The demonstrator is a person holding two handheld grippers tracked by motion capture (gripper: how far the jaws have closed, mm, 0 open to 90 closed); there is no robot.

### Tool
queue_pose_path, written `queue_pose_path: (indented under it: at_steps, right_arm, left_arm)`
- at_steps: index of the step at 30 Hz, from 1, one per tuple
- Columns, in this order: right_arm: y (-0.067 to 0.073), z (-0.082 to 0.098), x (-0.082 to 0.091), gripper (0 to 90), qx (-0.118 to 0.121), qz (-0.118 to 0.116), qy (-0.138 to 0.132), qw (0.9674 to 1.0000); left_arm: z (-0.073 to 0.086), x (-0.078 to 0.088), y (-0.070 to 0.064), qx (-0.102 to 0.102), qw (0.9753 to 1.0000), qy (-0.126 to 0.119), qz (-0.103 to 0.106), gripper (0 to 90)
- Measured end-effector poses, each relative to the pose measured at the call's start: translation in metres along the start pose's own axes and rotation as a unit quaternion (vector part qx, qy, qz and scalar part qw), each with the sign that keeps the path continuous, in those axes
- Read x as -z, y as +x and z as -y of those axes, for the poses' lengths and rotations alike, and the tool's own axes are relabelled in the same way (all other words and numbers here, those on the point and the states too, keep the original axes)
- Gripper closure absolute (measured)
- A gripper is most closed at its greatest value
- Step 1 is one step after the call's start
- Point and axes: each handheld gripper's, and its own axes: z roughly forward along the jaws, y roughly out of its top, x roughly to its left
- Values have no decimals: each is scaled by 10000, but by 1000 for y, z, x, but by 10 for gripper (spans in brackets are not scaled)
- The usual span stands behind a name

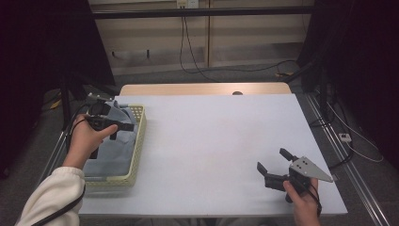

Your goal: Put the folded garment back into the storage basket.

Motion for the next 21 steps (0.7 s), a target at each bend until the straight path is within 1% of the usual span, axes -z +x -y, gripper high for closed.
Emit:
queue_pose_path:
  at_steps: [1,2,3,5,6,8,10,14,18,21]
  right_arm:
    - [0,0,0,33,9,-2,-1,10000]
    - [0,0,-1,33,4,-5,2,10000]
    - [0,0,-1,33,-7,-8,0,10000]
    - [0,0,-1,33,9,-13,2,10000]
    - [0,0,0,33,10,-11,6,10000]
    - [-1,0,1,33,-20,9,0,10000]
    - [-1,1,2,33,-19,28,-7,10000]
    - [-1,1,2,33,-22,29,-2,10000]
    - [-1,1,2,33,-9,20,-3,10000]
    - [-1,1,2,33,-14,16,2,10000]
  left_arm:
    - [0,-1,-2,-4,10000,-19,25,421]
    - [-1,-1,-5,-73,10000,-10,56,416]
    - [-1,-3,-7,-96,9999,-6,93,414]
    - [-1,-5,-12,-150,9998,-12,106,405]
    - [-1,-5,-13,-204,9997,15,123,404]
    - [-1,-6,-16,-225,9996,-3,150,403]
    - [-2,-7,-19,-284,9994,29,176,400]
    - [-3,-7,-25,-348,9991,-42,226,397]
    - [-3,-6,-30,-449,9986,-52,278,395]
    - [-3,-5,-29,-473,9987,-95,177,396]
